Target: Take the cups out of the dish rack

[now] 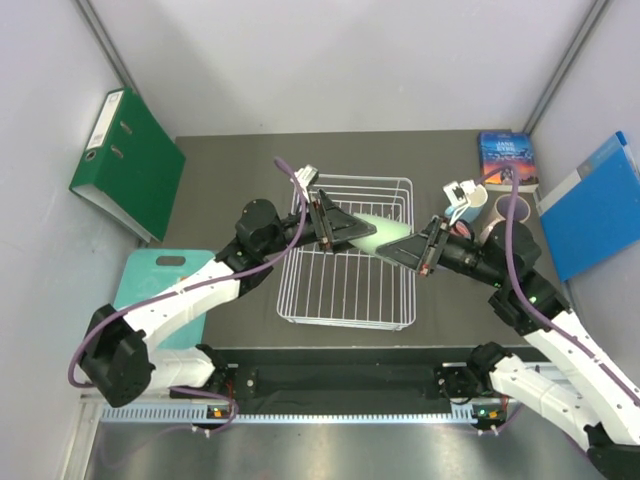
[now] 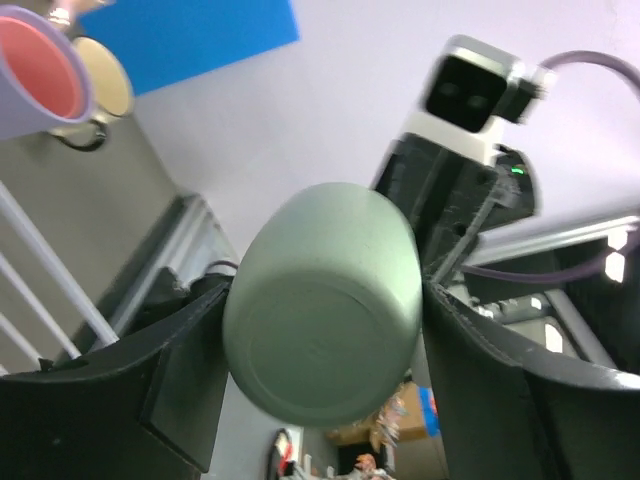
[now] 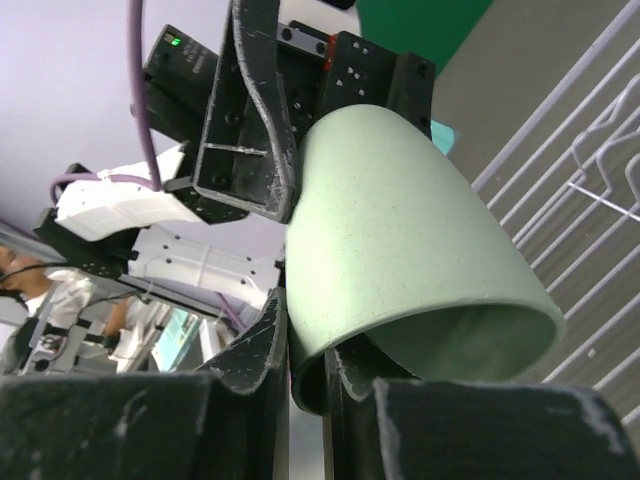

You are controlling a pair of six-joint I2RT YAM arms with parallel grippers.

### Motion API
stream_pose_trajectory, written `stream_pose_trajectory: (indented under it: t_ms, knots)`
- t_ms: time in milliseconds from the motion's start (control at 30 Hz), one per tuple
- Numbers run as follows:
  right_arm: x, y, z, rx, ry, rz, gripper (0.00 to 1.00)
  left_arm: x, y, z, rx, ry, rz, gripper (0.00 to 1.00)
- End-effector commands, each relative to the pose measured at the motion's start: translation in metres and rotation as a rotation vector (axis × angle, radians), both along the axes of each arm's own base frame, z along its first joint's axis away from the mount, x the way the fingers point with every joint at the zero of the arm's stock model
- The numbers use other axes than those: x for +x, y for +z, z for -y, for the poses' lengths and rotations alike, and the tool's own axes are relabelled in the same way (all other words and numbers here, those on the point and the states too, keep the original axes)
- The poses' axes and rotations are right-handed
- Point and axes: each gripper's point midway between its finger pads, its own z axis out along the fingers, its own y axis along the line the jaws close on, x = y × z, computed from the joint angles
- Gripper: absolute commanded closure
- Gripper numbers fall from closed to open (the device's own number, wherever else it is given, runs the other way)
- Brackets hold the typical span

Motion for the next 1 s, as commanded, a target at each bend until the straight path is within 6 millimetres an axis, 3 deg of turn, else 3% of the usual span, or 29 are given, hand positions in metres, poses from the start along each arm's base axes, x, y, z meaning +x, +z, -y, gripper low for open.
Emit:
stream_pose_trajectory:
  t_ms: [0,33,67,133,200,233,267,333,367,400,433,567,667,800,967]
  knots:
    - [0.007,0.038,0.032,-0.087,-0.178,0.128,1.0,0.021,0.008,-0.014,0.085,0.175,0.114,0.13]
    - [0.015,0.04,0.044,-0.132,-0.252,0.153,1.0,0.024,0.008,-0.02,0.113,0.219,0.132,0.04]
    - [0.018,0.042,0.052,-0.162,-0.293,0.157,1.0,0.041,-0.012,-0.031,0.2,0.329,0.071,0.01]
    - [0.024,0.047,0.077,-0.247,-0.416,0.151,1.0,0.052,-0.021,-0.047,0.267,0.433,0.054,0.01]
    - [0.033,0.036,0.094,-0.369,-0.5,0.082,1.0,0.064,-0.049,-0.067,0.379,0.553,-0.02,0.01]
    - [0.045,0.028,0.11,-0.438,-0.596,0.05,1.0,0.065,-0.056,-0.07,0.402,0.571,-0.038,0.01]
    - [0.06,0.008,0.113,-0.543,-0.637,-0.022,1.0,0.066,-0.064,-0.073,0.427,0.583,-0.065,0.01]
    - [0.068,-0.005,0.142,-0.692,-0.787,-0.14,1.0,0.063,-0.089,-0.076,0.515,0.576,-0.14,0.01]
    - [0.082,-0.019,0.142,-0.776,-0.819,-0.208,1.0,0.062,-0.098,-0.078,0.551,0.572,-0.167,0.01]
    - [0.087,-0.005,0.144,-0.768,-0.858,-0.214,1.0,0.059,-0.105,-0.08,0.597,0.564,-0.196,0.01]
    - [0.085,-0.011,0.155,-0.808,-0.924,-0.283,1.0,0.058,-0.116,-0.08,0.64,0.551,-0.216,0.01]
    - [0.111,-0.022,0.141,-0.873,-0.894,-0.353,1.0,0.05,-0.135,-0.084,0.739,0.517,-0.264,0.01]
    - [0.121,-0.047,0.136,-0.891,-0.849,-0.45,1.0,0.046,-0.142,-0.091,0.799,0.517,-0.278,0.01]
    - [0.122,-0.071,0.137,-0.852,-0.841,-0.536,1.0,0.04,-0.15,-0.097,0.848,0.501,-0.276,0.01]
    - [0.114,-0.092,0.153,-0.856,-0.869,-0.605,1.0,0.033,-0.166,-0.102,0.892,0.479,-0.288,0.01]
